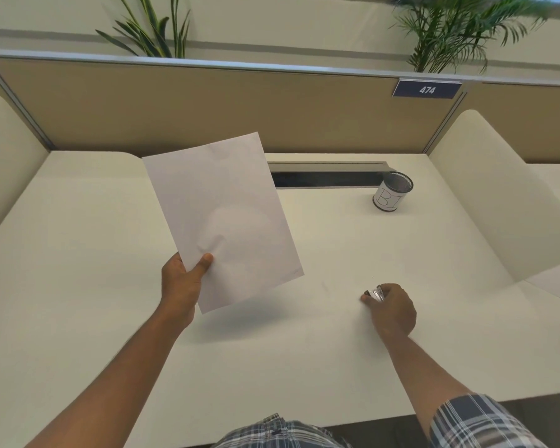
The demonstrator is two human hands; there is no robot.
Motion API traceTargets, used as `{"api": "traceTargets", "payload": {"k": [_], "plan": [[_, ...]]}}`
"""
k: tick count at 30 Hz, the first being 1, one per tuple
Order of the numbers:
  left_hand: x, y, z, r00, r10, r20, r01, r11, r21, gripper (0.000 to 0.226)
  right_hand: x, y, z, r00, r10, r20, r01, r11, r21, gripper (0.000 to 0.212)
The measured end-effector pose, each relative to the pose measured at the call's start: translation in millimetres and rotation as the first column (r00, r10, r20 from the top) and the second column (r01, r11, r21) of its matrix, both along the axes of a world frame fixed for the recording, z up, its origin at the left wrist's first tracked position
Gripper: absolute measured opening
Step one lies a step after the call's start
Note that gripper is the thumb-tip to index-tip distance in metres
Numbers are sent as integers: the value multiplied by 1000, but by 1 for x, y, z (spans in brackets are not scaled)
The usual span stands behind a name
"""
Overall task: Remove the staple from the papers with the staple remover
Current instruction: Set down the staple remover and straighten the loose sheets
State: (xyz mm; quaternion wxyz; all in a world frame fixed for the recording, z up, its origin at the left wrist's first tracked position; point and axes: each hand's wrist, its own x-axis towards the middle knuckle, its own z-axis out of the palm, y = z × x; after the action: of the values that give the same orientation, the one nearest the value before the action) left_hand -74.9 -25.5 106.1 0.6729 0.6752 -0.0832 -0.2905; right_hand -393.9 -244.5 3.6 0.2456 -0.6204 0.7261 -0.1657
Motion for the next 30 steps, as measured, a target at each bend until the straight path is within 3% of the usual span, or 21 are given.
{"api": "traceTargets", "payload": {"k": [3, 5, 6, 8, 11, 14, 18, 23, 28, 30], "plan": [[-1, -2, 2, 1000, -4, -2, 4, 1000, 2, 13, 4, -1, 1, 998, 10, -56, -8, 1000, 26, 64], [-2, -4, 2, 1000, -11, -11, 12, 1000, 5, 13, 12, 3, 6, 995, 30, -99, -35, 998, -43, 69], [-4, -5, 3, 1000, -18, -17, 18, 1000, 6, 13, 19, 7, 10, 995, 61, -80, -70, 990, -119, 66], [-6, -7, 3, 999, -22, -32, 22, 1000, 1, 13, 34, 19, 19, 963, 232, 138, -198, 955, -222, 56], [-9, -9, 3, 998, -27, -55, 28, 999, 16, 13, 59, 45, 39, 701, 519, 488, -516, 842, -156, 65], [-10, -10, 3, 996, -47, -73, 49, 998, 29, 13, 74, 60, 53, 591, 620, 516, -613, 761, -212, 73], [-5, -8, 0, 989, -69, -131, 77, 995, 56, 12, 83, 62, 60, 593, 661, 460, -543, 750, -377, 50], [3, -3, -12, 964, -111, -241, 147, 980, 135, 23, 85, 64, 62, 617, 629, 473, -495, 777, -389, 28], [4, -7, -11, 997, -58, -41, 68, 937, 343, 56, 96, 67, 73, 614, 637, 466, -486, 770, -413, 24], [3, -9, -8, 986, -131, 98, 79, 904, 420, 58, 102, 69, 77, 617, 604, 505, -482, 797, -364, 17]]}}
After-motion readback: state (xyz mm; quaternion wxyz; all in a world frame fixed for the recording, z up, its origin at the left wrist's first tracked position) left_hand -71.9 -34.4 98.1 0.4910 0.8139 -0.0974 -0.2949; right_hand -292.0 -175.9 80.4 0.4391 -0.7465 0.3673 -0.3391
